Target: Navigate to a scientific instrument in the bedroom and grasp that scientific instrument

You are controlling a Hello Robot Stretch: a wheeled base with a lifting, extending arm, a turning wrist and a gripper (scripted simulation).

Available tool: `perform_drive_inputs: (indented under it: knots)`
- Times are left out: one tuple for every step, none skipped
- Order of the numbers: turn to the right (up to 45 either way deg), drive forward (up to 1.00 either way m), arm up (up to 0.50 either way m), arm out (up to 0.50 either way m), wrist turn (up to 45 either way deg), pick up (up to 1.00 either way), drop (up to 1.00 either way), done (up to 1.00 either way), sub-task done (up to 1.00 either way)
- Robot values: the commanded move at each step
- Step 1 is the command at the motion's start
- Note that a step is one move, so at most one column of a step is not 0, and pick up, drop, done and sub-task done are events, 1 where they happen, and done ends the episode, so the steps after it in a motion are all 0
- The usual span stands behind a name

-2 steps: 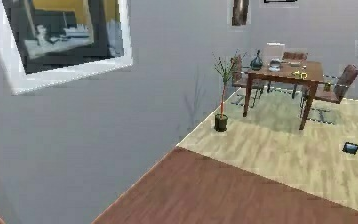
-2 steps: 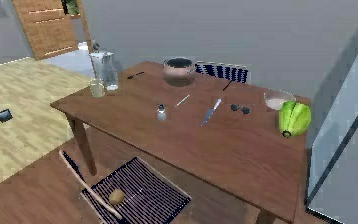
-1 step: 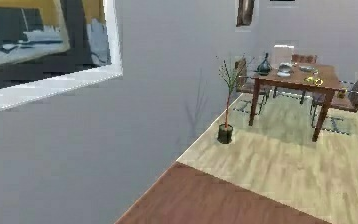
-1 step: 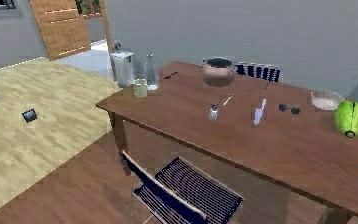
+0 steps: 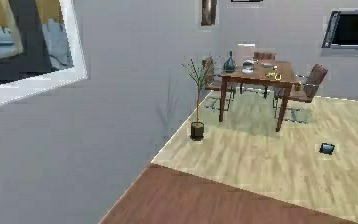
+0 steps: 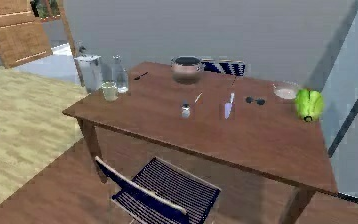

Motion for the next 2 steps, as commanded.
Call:
perform_drive_inputs:
  knots:
    - [0.0, 0.8, 0.0, 0.0, 0.0, 0.0, 0.0, 0.0, 0.0]
    - [45.0, 0.0, 0.0, 0.0, 0.0, 0.0, 0.0, 0.0, 0.0]
